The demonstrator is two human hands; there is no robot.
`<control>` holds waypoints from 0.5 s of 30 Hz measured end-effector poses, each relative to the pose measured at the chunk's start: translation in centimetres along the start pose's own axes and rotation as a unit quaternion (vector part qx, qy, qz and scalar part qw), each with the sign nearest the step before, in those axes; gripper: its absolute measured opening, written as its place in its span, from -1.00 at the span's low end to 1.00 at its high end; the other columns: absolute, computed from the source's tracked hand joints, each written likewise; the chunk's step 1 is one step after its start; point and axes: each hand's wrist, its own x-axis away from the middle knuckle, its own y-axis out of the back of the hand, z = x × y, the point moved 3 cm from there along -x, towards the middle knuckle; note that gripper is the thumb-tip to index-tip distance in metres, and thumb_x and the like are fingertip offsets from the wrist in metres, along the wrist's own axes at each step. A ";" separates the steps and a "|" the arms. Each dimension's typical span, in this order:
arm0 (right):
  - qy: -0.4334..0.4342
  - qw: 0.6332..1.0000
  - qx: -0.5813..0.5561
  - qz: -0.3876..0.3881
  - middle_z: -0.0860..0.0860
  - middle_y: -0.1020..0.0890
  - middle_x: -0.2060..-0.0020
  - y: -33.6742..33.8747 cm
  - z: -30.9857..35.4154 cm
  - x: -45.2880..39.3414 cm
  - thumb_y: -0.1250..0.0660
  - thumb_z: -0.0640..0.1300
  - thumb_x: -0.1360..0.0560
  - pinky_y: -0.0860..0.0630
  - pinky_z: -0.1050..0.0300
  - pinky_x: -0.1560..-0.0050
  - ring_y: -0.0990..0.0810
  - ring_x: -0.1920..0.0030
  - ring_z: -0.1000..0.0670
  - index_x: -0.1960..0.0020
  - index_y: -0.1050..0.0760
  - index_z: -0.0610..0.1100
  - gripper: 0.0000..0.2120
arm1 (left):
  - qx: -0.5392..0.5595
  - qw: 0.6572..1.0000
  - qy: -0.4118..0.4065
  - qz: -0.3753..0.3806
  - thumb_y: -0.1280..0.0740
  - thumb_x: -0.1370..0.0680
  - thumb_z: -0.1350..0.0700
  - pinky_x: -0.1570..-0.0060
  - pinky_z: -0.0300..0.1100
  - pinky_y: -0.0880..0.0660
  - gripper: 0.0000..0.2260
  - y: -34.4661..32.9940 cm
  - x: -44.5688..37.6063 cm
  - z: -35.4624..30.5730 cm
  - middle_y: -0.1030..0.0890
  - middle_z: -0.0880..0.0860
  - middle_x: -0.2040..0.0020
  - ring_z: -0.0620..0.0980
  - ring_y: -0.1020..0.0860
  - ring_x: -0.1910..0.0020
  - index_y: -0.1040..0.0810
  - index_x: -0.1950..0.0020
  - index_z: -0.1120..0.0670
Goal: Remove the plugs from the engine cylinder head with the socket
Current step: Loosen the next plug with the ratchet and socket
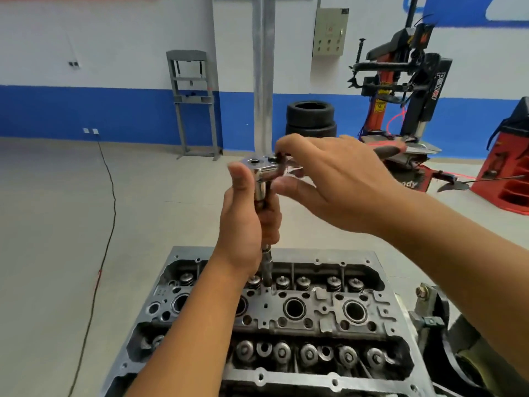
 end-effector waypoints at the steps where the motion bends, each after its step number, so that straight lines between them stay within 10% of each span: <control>1: 0.015 1.000 -0.008 0.018 0.02 -0.64 0.00 0.3 0.6 -0.5 0.09 0.35 -0.62 -0.50 -0.07 0.14 -0.61 0.10 -0.13 -0.48 -0.30 0.06 -0.41 | -0.002 1.000 0.006 0.008 -0.19 -0.23 -0.69 0.46 -0.25 -0.12 -0.27 -0.1 -0.2 0.0 -0.26 -0.08 0.46 -0.08 -0.13 0.52 -0.42 0.28 0.01; 7: 0.053 0.994 -0.050 0.086 0.04 -0.59 -0.19 2.0 0.6 -1.7 -0.03 0.24 -0.59 -0.57 -0.15 0.01 -0.61 -0.06 -0.11 -0.54 -0.30 0.16 -0.46 | 0.035 0.990 0.054 0.123 -0.23 -0.25 -0.64 0.47 -0.24 -0.09 -0.32 0.3 -1.0 0.1 -0.25 -0.09 0.47 -0.11 -0.14 0.52 -0.37 0.26 0.01; 15: 0.105 0.991 0.075 -0.041 -0.04 -0.66 -0.17 1.1 1.2 -1.3 -0.18 -0.04 -0.74 -0.39 0.04 0.40 -0.64 0.22 -0.27 -0.42 -0.49 -0.12 -0.68 | 0.146 0.964 0.084 0.206 -0.11 -0.59 -0.31 0.39 -0.16 -0.08 -0.56 1.3 -0.8 0.8 -0.30 -0.08 0.37 -0.14 -0.21 0.44 -0.55 0.04 0.02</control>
